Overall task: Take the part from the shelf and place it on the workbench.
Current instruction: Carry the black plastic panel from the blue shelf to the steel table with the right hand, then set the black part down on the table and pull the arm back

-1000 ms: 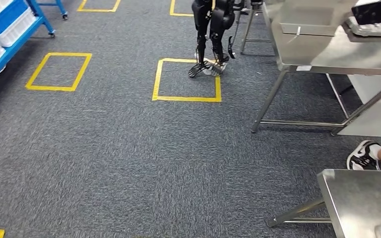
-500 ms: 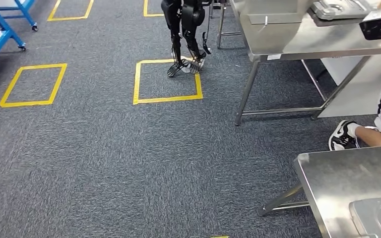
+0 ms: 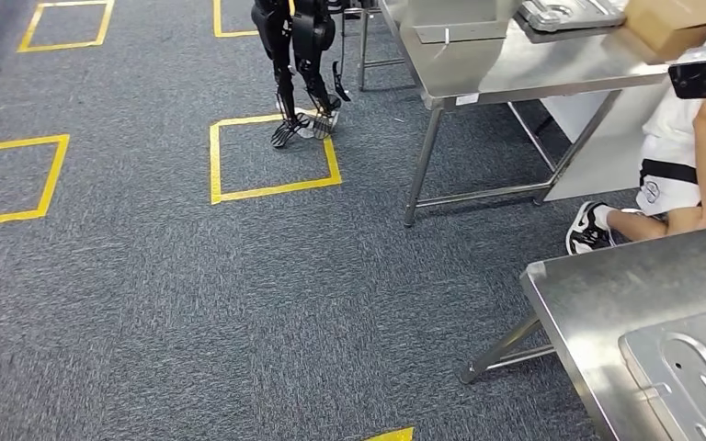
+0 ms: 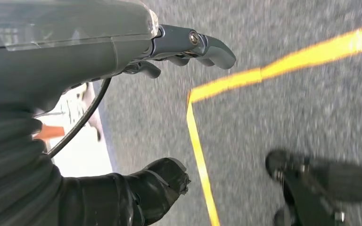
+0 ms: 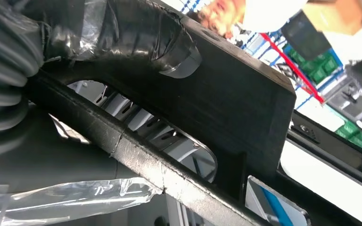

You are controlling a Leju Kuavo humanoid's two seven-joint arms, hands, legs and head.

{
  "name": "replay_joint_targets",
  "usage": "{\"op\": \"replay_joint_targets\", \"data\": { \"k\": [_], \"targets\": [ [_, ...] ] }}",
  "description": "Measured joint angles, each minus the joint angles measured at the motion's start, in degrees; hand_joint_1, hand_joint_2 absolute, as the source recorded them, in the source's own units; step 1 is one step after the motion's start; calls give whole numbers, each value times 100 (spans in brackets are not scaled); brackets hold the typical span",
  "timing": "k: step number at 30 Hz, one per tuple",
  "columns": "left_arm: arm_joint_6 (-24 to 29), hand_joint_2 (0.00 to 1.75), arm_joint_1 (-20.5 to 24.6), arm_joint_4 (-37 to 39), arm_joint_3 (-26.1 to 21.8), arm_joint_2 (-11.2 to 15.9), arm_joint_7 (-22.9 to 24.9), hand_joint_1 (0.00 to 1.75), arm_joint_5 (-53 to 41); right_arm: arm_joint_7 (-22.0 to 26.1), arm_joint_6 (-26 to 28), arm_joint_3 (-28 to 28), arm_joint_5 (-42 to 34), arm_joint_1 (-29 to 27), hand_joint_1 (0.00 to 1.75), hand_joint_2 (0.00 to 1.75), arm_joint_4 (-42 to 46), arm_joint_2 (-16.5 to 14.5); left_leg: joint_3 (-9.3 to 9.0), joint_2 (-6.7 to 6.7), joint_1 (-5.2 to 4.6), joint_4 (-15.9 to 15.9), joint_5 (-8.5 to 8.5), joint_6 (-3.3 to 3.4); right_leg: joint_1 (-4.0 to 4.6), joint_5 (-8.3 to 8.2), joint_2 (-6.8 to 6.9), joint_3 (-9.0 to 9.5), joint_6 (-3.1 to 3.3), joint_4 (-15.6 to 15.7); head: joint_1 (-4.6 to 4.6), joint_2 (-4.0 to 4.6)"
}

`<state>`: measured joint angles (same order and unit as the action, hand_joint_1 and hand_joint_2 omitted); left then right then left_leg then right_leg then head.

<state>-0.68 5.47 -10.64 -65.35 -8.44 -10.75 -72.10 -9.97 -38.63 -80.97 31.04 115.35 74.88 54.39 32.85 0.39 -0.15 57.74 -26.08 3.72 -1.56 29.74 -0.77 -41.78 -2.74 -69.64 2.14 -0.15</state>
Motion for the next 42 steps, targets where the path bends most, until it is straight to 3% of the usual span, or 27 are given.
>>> {"op": "replay_joint_targets", "data": {
  "k": [1, 2, 3, 5, 7, 9, 11, 13, 15, 17, 18, 19, 21, 22, 24, 26, 28, 30, 31, 32, 33, 34, 36, 38, 40, 42],
  "targets": [
    [12, 175, -4, 0, 0, 1, -3, 0, 0, 1, 4, -1, 0, -57, 175, 175, 10, 23, 5, 50, -9, 4, -1, 1, -7, 117, 27, -137, -13, -317, 1, 0],
    [23, 175, -4, 0, 0, 1, 0, 0, 0, 1, 5, -1, 0, -116, 175, 175, 23, 52, 10, 96, -17, 10, -4, 1, -14, 135, 41, -193, -19, -468, 1, 0],
    [29, 175, -3, 0, 0, 1, 3, 0, 1, 1, 5, -1, 0, -161, 175, 175, 36, 79, 13, 138, -22, 19, -11, 0, -19, 47, 53, -136, -18, -395, 1, 0],
    [31, 175, -3, 0, 0, 1, 11, 0, 1, 1, 8, 1, 1, -196, 175, 175, 59, 115, 10, 219, -28, 50, -43, -13, -10, -273, 138, 249, 2, 302, 1, -1],
    [34, 175, -3, 0, 0, 1, 23, 0, 2, 1, 13, 1, 1, -203, 175, 175, 91, 132, 9, 293, -50, 89, -82, -47, 46, -454, 234, 563, 53, 903, 1, 0],
    [36, 175, 7, 0, 0, -3, 40, 0, 2, 1, 16, 2, 1, -211, 175, 175, 128, 153, 5, 351, -66, 103, -104, -80, 98, -463, 217, 613, 111, 1021, 3, 0],
    [36, 175, 21, 0, 0, -8, 55, 0, 2, 0, 16, 3, 1, -210, 175, 175, 159, 175, 8, 342, -56, 141, -153, -122, 79, -476, 145, 617, 165, 1042, 4, 0],
    [36, 175, 21, 0, 0, -13, 63, 0, 2, -13, 36, 4, -13, -208, 175, 175, 193, 188, 136, 196, -34, 457, -372, -167, 49, -498, 85, 632, 231, 1075, 9, 1],
    [34, 175, 9, 0, 0, -16, 57, 0, 0, -38, 100, 2, -72, -235, 175, 175, 242, 214, 450, 55, -17, 1149, -722, -186, 51, -500, 20, 631, 271, 1077, 12, 0],
    [35, 175, -3, 0, 0, -16, 49, 0, -6, -53, 185, 1, -143, -296, 175, 175, 306, 279, 718, 22, -15, 1688, -868, -187, 63, -497, -65, 629, 283, 1067, 11, 0],
    [38, 175, -7, 0, 0, -15, 47, 0, -14, -56, 221, 1, -164, -328, 175, 175, 342, 325, 730, 14, -15, 1677, -778, -178, 68, -494, -112, 630, 285, 1061, 11, 0],
    [47, 175, -9, 0, 0, -15, 47, 0, -25, -60, 248, 1, -181, -355, 175, 175, 380, 372, 643, -1, -15, 1450, -593, -162, 71, -491, -161, 632, 284, 1053, 11, 0],
    [69, 175, -12, 0, 0, -13, 45, 0, -45, -68, 279, 1, -199, -388, 175, 175, 457, 458, 321, -134, -12, 694, -195, -122, 75, -480, -250, 623, 272, 1032, 10, 0],
    [79, 175, -13, 0, 0, -12, 40, 0, -51, -76, 293, 1, -205, -400, 175, 175, 485, 493, 191, -203, -9, 401, -94, -112, 75, -479, -293, 606, 257, 1018, 9, 0],
    [86, 175, -9, 0, 0, -11, 25, 0, -57, -100, 325, 1, -222, -445, 175, 175, 525, 555, 92, -261, -18, 186, -78, -107, 64, -496, -372, 567, 205, 1011, 7, 0],
    [91, 175, 10, 0, 0, -14, 6, 0, -60, -125, 354, 4, -250, -502, 175, 175, 549, 612, 66, -180, -27, 119, -47, -72, 33, -508, -413, 551, 138, 1014, 6, 0],
    [94, 175, 19, 0, 0, -15, -6, 0, -62, -144, 412, 5, -286, -534, 175, 175, 562, 670, 25, -90, -18, 33, -1, -14, 30, -353, -250, 463, 85, 803, 2, 0],
    [97, 175, 5, 0, 0, -14, -9, 0, -65, -152, 489, 2, -323, -570, 175, 175, 574, 719, 11, -11, -20, 0, 16, 13, 24, -12, -37, 182, 36, 181, 1, 0],
    [100, 175, -1, 0, 0, -13, -9, 0, -66, -152, 514, 0, -340, -609, 175, 175, 584, 743, 16, 25, -23, 2, 16, 16, 11, 130, 2, 15, 12, -172, 3, 0],
    [102, 175, -2, 0, 0, -11, -10, 0, -66, -151, 526, -1, -358, -656, 175, 175, 597, 776, 21, 59, -25, 7, 14, 16, -6, 187, 22, -94, -10, -404, 3, 0],
    [103, 175, 1, 0, 0, -10, -10, 0, -66, -151, 530, -1, -374, -699, 175, 175, 613, 811, 26, 86, -25, 16, 9, 13, -23, 143, 37, -111, -26, -445, 3, 0],
    [103, 175, 3, 0, 0, -10, -11, 0, -66, -151, 531, -1, -383, -726, 175, 175, 631, 844, 29, 113, -25, 29, -1, 9, -37, 6, 55, -16, -37, -268, 3, 0],
    [102, 175, -3, 0, 0, -11, -12, 0, -67, -151, 545, -2, -390, -742, 175, 175, 665, 905, 28, 163, -33, 69, -39, -20, -32, -320, 159, 365, -41, 445, 2, 1],
    [101, 175, -9, 0, 0, -12, -13, 0, -68, -151, 590, -2, -400, -767, 175, 175, 722, 971, 30, 216, -52, 115, -82, -70, 18, -452, 231, 600, 8, 929, 4, 1],
    [102, 175, -3, 0, 0, -14, -18, 0, -68, -151, 643, -1, -411, -824, 175, 175, 789, 1045, 27, 274, -55, 134, -106, -113, 62, -443, 188, 607, 86, 998, 7, 0],
    [103, 175, 7, 0, 0, -15, -20, 0, -68, -156, 675, 2, -414, -860, 175, 175, 829, 1098, 41, 245, -38, 182, -167, -161, 49, -453, 134, 610, 152, 1011, 8, 1]
  ]
}}
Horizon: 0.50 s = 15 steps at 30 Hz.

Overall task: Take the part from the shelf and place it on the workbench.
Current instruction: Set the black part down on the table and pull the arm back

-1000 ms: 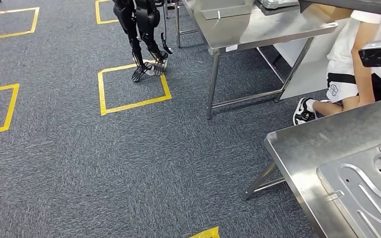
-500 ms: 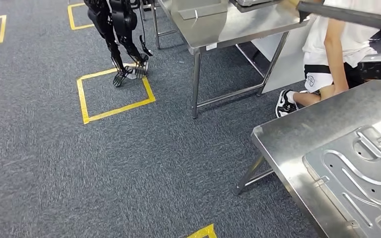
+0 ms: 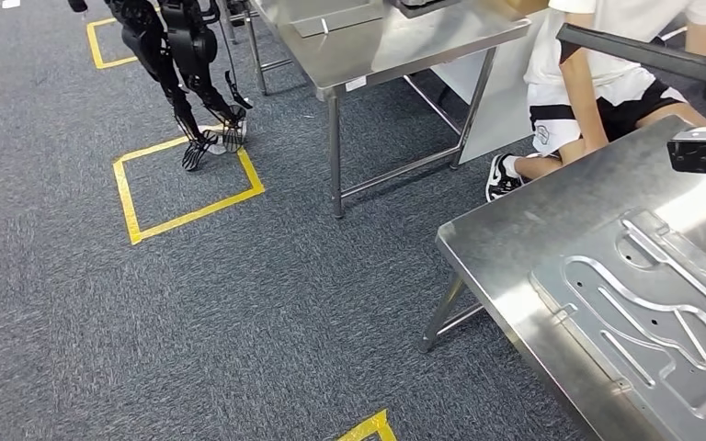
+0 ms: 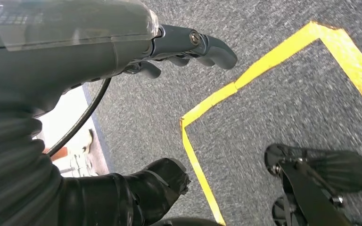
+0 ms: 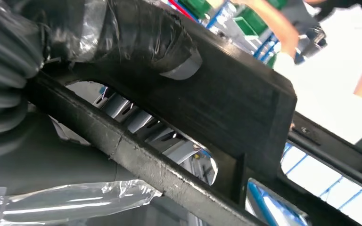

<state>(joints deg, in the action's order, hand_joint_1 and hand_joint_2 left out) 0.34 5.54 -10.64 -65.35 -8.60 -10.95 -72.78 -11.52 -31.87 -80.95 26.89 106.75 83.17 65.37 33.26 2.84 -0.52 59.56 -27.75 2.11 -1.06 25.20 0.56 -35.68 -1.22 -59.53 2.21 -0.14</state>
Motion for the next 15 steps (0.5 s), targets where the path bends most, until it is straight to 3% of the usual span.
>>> {"op": "replay_joint_targets", "data": {
  "k": [2, 4, 5, 6, 8, 10, 12, 15],
  "targets": [
    [2, 175, 1, 0, 0, 0, 1, 0, -3, -10, 30, 1, -1, -11, 175, 175, 24, 20, 147, -136, 18, 341, -230, -40, -20, -13, -49, 9, 63, 18, -1, -1],
    [14, 175, -6, 0, 0, -1, 2, 0, -17, -17, 80, -2, -11, -71, 175, 175, 46, 34, 468, -218, 29, 1034, -558, -44, -3, -14, -113, 6, 102, 16, -1, -1],
    [22, 175, -9, 0, 0, -2, 2, 0, -25, -21, 110, -4, -26, -123, 175, 175, 60, 44, 621, -225, 30, 1341, -658, -37, 8, -13, -147, 6, 112, 13, -1, -1],
    [31, 175, -11, 0, 0, -2, 2, 0, -29, -27, 150, -4, -47, -188, 175, 175, 75, 59, 702, -228, 28, 1482, -652, -23, 20, -11, -185, 6, 115, 8, -1, -1],
    [50, 175, -14, 0, 0, 0, 2, 0, -31, -52, 237, -2, -84, -312, 175, 175, 102, 95, 579, -254, 20, 1154, -355, 29, 35, -7, -260, 7, 118, -8, -1, 0],
    [78, 175, -16, 0, 0, 4, 3, 0, -32, -88, 335, -1, -100, -415, 175, 175, 117, 141, 264, -365, 12, 428, -10, 86, 43, -2, -325, 1, 112, -24, -1, 0],
    [101, 175, -13, 0, 0, 7, 9, 0, -34, -113, 424, -1, -107, -515, 175, 175, 121, 186, 89, -449, 5, 46, 94, 102, 44, -13, -376, -22, 77, -25, -1, -1],
    [118, 175, 7, 0, 0, 0, 16, 0, -37, -118, 534, 4, -125, -703, 175, 175, 122, 262, 39, -387, -1, -65, 141, 130, 23, -34, -422, -33, -18, -3, -2, -1]
  ]
}}
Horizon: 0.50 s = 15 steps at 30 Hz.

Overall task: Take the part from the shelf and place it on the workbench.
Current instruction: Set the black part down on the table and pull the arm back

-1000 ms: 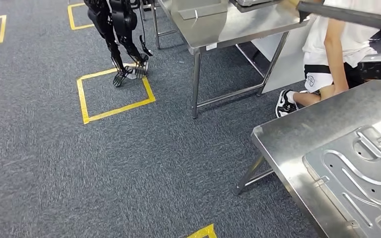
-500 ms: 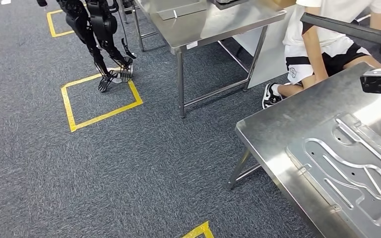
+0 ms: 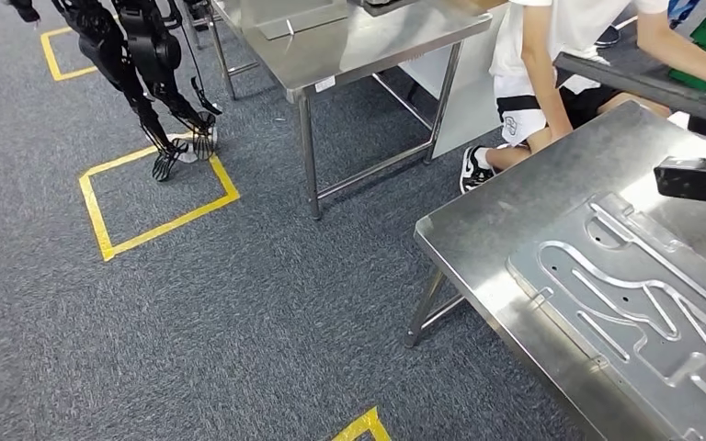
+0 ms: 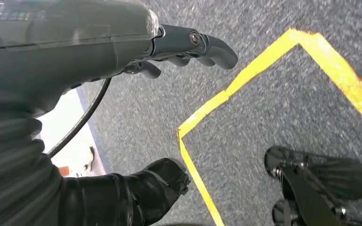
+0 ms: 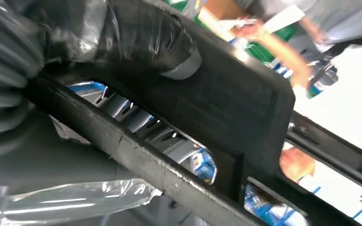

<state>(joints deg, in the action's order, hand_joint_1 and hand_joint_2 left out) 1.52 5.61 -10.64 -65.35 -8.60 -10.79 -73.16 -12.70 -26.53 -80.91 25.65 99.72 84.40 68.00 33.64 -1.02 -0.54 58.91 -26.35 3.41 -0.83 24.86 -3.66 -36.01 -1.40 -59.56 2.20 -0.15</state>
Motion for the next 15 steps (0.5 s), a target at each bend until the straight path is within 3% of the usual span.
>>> {"op": "replay_joint_targets", "data": {
  "k": [2, 5, 6, 7, 8, 9, 11, 13, 15],
  "targets": [
    [1, 175, 2, 0, 0, -8, -7, 0, 0, -2, 79, -1, -26, -80, 175, 175, 0, 56, -37, 68, 20, -103, 61, 41, -1, 170, 121, -95, -50, -221, -3, 0],
    [1, 175, -15, 0, 0, -8, -33, 0, 0, -4, 243, -5, -83, -276, 175, 175, 4, 117, -43, 156, 18, -137, 83, 66, -39, 657, 297, -528, -126, -1194, -3, 0],
    [1, 175, -16, 0, 0, -8, -43, 0, 1, -4, 277, -5, -90, -374, 175, 175, 7, 143, -39, 177, 16, -130, 81, 65, -60, 690, 309, -611, -146, -1380, -4, -1],
    [2, 175, -15, 0, 0, -8, -53, 0, 1, -6, 299, -5, -91, -457, 175, 175, 10, 171, -36, 193, 16, -120, 76, 61, -80, 621, 322, -598, -162, -1366, -4, -1],
    [3, 175, -15, 0, 0, -8, -59, 0, 2, -8, 319, -3, -91, -521, 175, 175, 15, 200, -33, 211, 17, -103, 65, 52, -95, 460, 345, -472, -174, -1126, -4, 0],
    [8, 175, -16, 0, 0, -8, -62, 0, 2, -10, 346, -1, -91, -568, 175, 175, 22, 230, -33, 232, 17, -80, 48, 39, -106, 277, 389, -273, -182, -736, -4, 0],
    [17, 175, -19, 0, 0, -9, -64, 0, 2, -13, 429, 3, -92, -664, 175, 175, 44, 285, -30, 269, 2, -35, 10, -4, -70, 61, 467, 46, -153, -113, -3, 0],
    [25, 175, -17, 0, 0, -12, -66, 0, 2, -16, 491, 4, -95, -774, 175, 175, 75, 336, -32, 299, -8, -16, -8, -50, -17, 52, 465, 102, -87, 24, -2, 0],
    [32, 175, -9, 0, 0, -15, -67, 0, 2, -28, 516, 7, -97, -845, 175, 175, 101, 386, -35, 322, 3, 1, -36, -102, -21, 34, 417, 101, -14, 48, 0, 0]
  ]
}}
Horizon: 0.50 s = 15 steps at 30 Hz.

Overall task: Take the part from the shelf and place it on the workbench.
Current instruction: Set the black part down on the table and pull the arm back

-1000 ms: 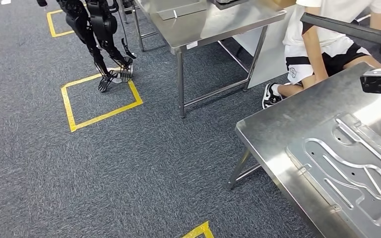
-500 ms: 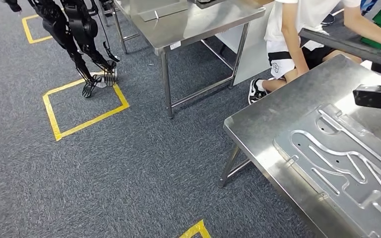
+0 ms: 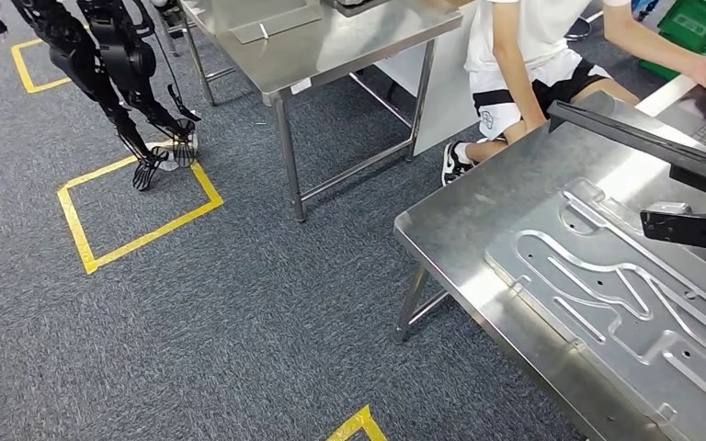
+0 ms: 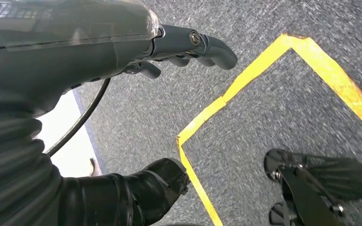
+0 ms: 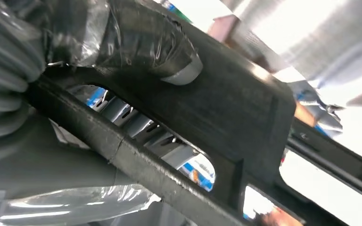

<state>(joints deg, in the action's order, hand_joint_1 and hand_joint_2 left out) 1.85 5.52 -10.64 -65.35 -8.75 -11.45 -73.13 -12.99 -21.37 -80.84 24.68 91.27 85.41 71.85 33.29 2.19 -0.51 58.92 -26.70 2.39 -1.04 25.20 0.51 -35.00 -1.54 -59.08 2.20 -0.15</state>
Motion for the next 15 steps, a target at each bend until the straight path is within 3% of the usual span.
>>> {"op": "replay_joint_targets", "data": {
  "k": [2, 5, 6, 7, 8, 11, 12, 15],
  "targets": [
    [5, 175, 4, 0, 0, -1, 0, 0, 0, -13, 19, 1, 0, -27, 175, 175, 21, 28, 104, -55, 13, 253, -190, -48, -22, -27, -37, 14, 78, 35, 2, 1],
    [8, 175, -6, 0, 0, -2, 0, 0, 0, -19, 30, 1, 0, -75, 175, 175, 46, 32, 588, -152, 27, 1307, -701, -72, -11, -43, -110, 2, 137, 42, 4, 1],
    [9, 175, -11, 0, 0, -2, 0, 0, 0, -19, 29, 0, -1, -94, 175, 175, 51, 32, 712, -160, 27, 1565, -764, -68, -1, -44, -144, -3, 140, 37, 5, 1],
    [12, 175, -15, 0, 0, -2, 0, 0, 0, -19, 29, -1, -1, -110, 175, 175, 56, 33, 746, -165, 26, 1632, -723, -56, 9, -44, -181, -6, 142, 31, 5, 0],
    [21, 175, -18, 0, 0, -1, 0, 0, -1, -19, 33, 0, 2, -128, 175, 175, 61, 34, 664, -173, 22, 1456, -575, -32, 17, -44, -219, -7, 143, 24, 5, 1],
    [86, 175, -13, 0, 0, 9, 3, 0, -3, -26, 97, 22, 31, -294, 175, 175, 76, 37, 114, -286, 6, 324, -78, 63, 41, -48, -305, -5, 132, 10, 4, 1],
    [112, 175, -9, 0, 0, 13, 4, 0, -2, -35, 129, 33, 43, -395, 175, 175, 80, 40, 8, -318, 2, 104, -23, 74, 47, -54, -319, -10, 115, 10, 3, 0],
    [176, 175, 9, 0, 0, 13, 3, 0, 2, -50, 228, 108, 98, -779, 175, 175, 84, 58, -60, -300, 0, -52, 22, 95, 27, -76, -340, -18, 24, 26, 3, 0]
  ]
}}
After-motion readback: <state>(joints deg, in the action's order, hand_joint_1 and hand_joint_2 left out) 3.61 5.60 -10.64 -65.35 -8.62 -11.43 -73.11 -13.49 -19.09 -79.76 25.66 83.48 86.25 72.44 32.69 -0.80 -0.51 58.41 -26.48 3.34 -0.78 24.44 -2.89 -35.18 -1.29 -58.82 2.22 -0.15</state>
